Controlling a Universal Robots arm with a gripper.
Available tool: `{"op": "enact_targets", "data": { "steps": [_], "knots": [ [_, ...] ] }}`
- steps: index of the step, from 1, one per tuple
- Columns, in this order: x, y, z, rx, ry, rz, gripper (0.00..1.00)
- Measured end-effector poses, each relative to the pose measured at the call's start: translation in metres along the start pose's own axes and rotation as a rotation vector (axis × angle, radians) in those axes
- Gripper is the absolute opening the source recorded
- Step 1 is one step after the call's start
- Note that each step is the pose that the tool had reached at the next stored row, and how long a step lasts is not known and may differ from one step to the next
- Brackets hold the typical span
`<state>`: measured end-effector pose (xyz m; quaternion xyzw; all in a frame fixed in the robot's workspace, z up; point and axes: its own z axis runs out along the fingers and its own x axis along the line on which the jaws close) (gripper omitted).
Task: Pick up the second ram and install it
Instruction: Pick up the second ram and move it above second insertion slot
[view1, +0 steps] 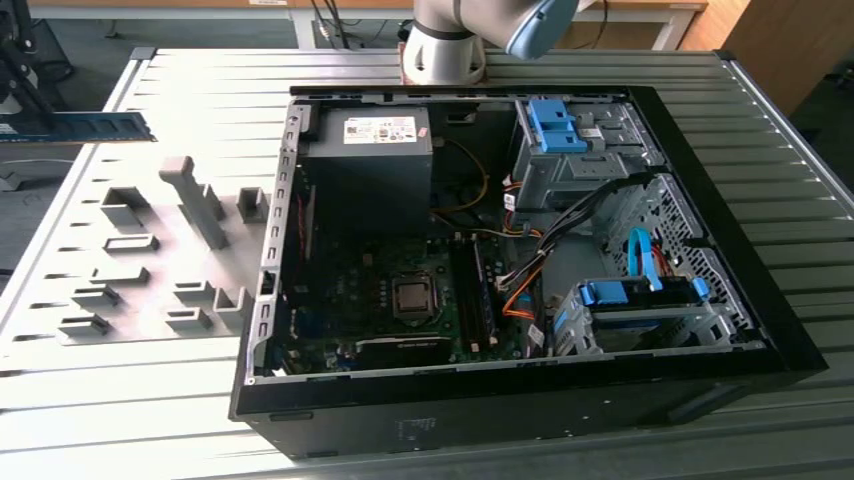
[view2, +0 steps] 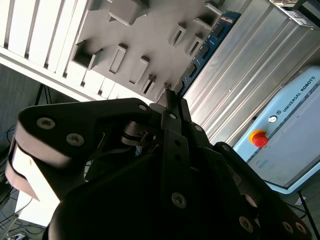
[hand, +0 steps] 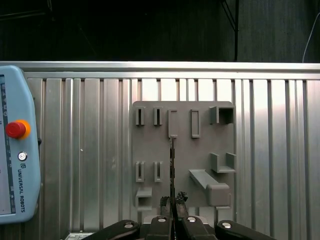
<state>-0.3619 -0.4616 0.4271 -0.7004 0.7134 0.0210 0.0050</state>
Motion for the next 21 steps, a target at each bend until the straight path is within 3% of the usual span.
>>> {"op": "enact_targets", "data": {
  "steps": [21],
  "knots": [
    [-0.0002,-0.011,-0.0003,0.0,0.0,0.0,0.14]
  ]
}}
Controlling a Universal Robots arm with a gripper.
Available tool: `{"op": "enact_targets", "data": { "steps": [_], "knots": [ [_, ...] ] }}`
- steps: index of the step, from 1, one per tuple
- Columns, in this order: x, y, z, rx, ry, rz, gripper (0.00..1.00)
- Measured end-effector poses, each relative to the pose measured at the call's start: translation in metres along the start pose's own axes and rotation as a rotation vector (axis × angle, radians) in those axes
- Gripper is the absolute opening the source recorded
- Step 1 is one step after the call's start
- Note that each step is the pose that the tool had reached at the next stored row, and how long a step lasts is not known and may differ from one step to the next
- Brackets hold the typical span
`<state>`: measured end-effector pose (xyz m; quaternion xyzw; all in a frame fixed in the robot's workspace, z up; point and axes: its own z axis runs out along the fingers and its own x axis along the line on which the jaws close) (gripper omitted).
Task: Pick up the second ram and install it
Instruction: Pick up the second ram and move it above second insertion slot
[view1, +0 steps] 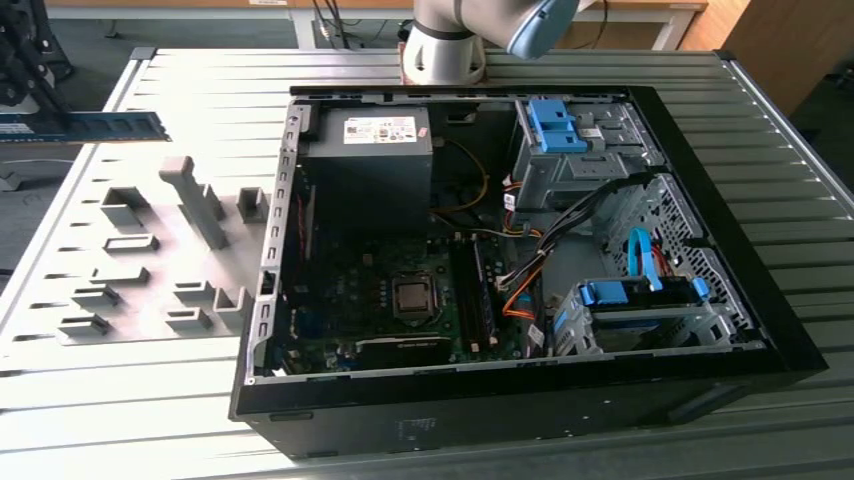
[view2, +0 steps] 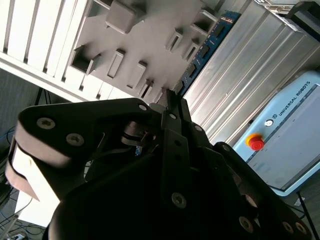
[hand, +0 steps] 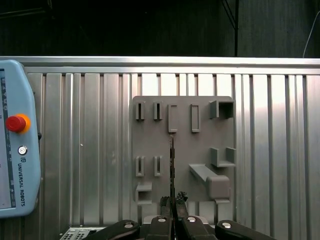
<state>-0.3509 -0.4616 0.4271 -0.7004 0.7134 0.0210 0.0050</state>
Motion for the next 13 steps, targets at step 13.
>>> {"op": "enact_targets", "data": {
  "steps": [13],
  "knots": [
    [-0.0002,-0.0087,-0.0002,0.0,0.0,0.0,0.14]
  ]
}}
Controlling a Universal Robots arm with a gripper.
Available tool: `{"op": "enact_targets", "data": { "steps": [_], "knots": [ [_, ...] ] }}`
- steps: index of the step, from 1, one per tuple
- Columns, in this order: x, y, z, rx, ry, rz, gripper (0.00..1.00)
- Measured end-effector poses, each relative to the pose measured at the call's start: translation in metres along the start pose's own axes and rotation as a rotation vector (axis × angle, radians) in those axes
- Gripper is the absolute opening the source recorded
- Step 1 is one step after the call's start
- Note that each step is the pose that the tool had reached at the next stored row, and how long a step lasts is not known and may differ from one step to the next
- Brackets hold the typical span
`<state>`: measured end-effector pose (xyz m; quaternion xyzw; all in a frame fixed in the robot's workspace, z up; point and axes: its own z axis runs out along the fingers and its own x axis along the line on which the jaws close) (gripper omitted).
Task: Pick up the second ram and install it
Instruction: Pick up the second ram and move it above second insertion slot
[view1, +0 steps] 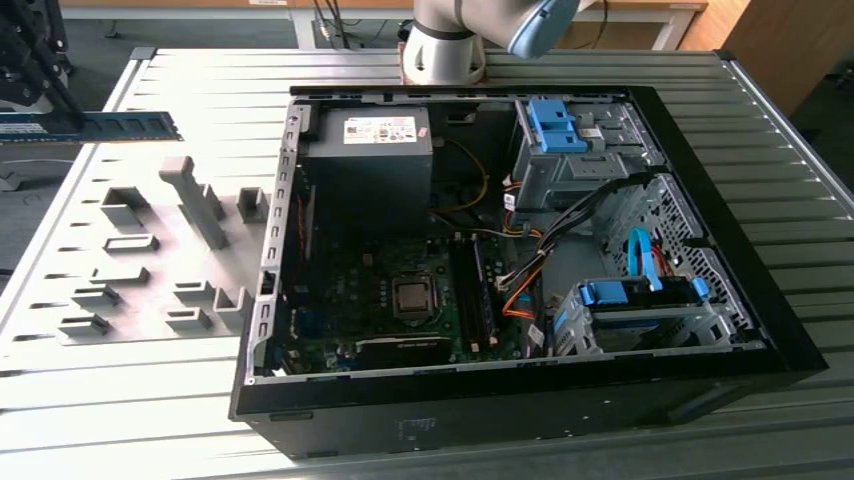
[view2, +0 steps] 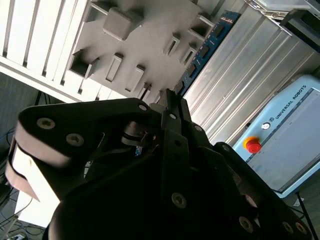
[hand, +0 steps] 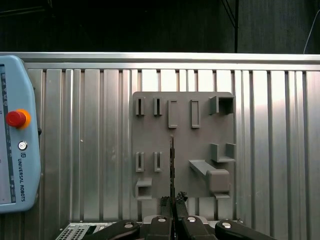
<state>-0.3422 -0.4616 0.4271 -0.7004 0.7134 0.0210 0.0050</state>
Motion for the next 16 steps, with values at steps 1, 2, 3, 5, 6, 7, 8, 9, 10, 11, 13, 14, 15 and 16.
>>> {"op": "enact_targets", "data": {
  "steps": [1,2,3,5,6,7,8,9,10,11,13,14,15,16],
  "knots": [
    [0.0,-0.0007,0.0,0.0,0.0,0.0,0.14],
    [0.0,-0.0014,0.0,0.0,0.0,0.0,0.14],
    [0.0,-0.002,0.0,0.0,-0.0001,0.0,0.14],
    [-0.0001,-0.0034,-0.0001,0.0,0.0,0.0,0.14],
    [-0.0001,-0.0041,-0.0001,0.0,-0.0001,0.0,0.14],
    [-0.0001,-0.0048,-0.0001,0.0,0.0,0.0,0.14],
    [-0.0001,-0.0056,-0.0001,0.0,0.0,0.0,0.14],
    [-0.0001,-0.0064,-0.0001,0.0,0.0,0.0,0.14],
    [-0.0001,-0.0072,-0.0002,0.0,0.0,0.0,0.14],
    [-0.0002,-0.0082,-0.0002,-0.0001,0.0,0.0,0.14],
    [-0.0002,-0.0105,-0.0002,0.0,0.0,0.0,0.14],
    [-0.0002,-0.0118,-0.0002,0.0,-0.0001,0.0,0.14],
    [-0.0003,-0.0132,-0.0003,0.0,0.0,0.0,0.14],
    [-0.0003,-0.0145,-0.0003,0.0001,0.0,0.0,0.14]
  ]
}}
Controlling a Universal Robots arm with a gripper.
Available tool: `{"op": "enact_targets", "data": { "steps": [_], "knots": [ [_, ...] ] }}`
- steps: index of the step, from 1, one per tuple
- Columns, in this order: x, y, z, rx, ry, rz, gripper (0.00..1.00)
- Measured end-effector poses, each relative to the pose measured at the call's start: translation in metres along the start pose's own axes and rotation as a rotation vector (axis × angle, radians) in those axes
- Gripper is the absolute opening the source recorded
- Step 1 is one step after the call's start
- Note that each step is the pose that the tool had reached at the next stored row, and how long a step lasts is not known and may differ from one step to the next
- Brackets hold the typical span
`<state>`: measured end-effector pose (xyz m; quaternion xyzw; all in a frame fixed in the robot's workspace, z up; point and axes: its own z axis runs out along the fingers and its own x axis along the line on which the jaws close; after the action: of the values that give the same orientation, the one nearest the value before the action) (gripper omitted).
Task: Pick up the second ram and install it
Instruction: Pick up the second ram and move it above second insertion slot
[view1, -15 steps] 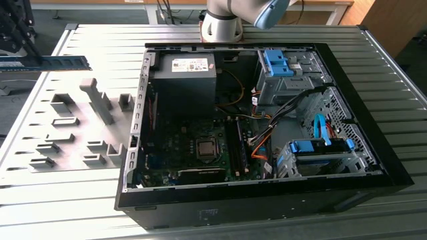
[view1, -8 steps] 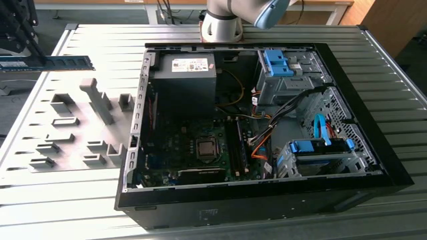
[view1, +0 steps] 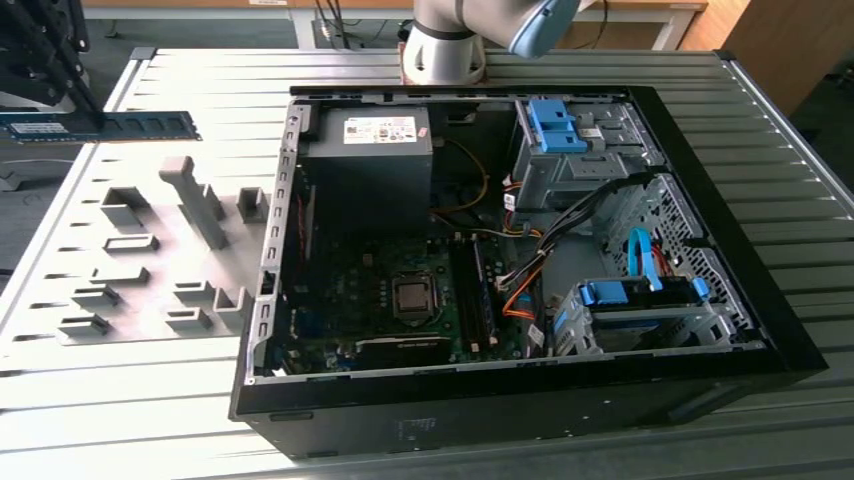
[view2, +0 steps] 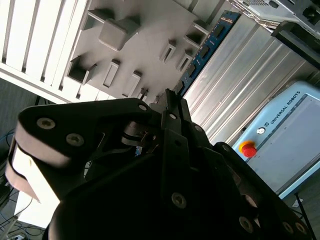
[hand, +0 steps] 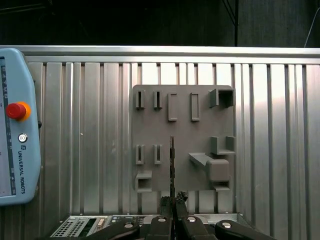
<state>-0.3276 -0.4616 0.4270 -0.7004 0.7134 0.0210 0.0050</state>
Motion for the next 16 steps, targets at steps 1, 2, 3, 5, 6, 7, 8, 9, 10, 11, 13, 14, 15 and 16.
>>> {"op": "enact_targets", "data": {
  "steps": [1,2,3,5,6,7,8,9,10,11,13,14,15,16],
  "knots": [
    [0.0,-0.0015,-0.0001,-0.0001,0.0,0.0,0.14],
    [-0.0001,-0.003,-0.0001,-0.0001,0.0001,0.0,0.14],
    [-0.0001,-0.0044,-0.0001,-0.0001,0.0,0.0,0.14],
    [-0.0001,-0.0074,-0.0002,-0.0001,0.0,0.0,0.14],
    [-0.0002,-0.0089,-0.0002,-0.0001,0.0,0.0,0.14],
    [-0.0002,-0.0104,-0.0003,-0.0001,0.0,0.0,0.14],
    [-0.0002,-0.0118,-0.0003,-0.0001,0.0001,0.0,0.14],
    [-0.0002,-0.0131,-0.0003,-0.0001,0.0,0.0,0.14],
    [-0.0002,-0.0143,-0.0003,0.0,0.0,0.0,0.14],
    [-0.0003,-0.0154,-0.0004,-0.0001,0.0,0.0,0.14],
    [-0.0003,-0.018,-0.0004,-0.0001,0.0,0.0,0.14],
    [-0.0004,-0.0194,-0.0004,0.0,0.0,0.0,0.14],
    [-0.0004,-0.0207,-0.0005,-0.0001,0.0,0.0,0.14],
    [-0.0004,-0.022,-0.0006,-0.0001,0.0001,0.0,0.14]
  ]
}}
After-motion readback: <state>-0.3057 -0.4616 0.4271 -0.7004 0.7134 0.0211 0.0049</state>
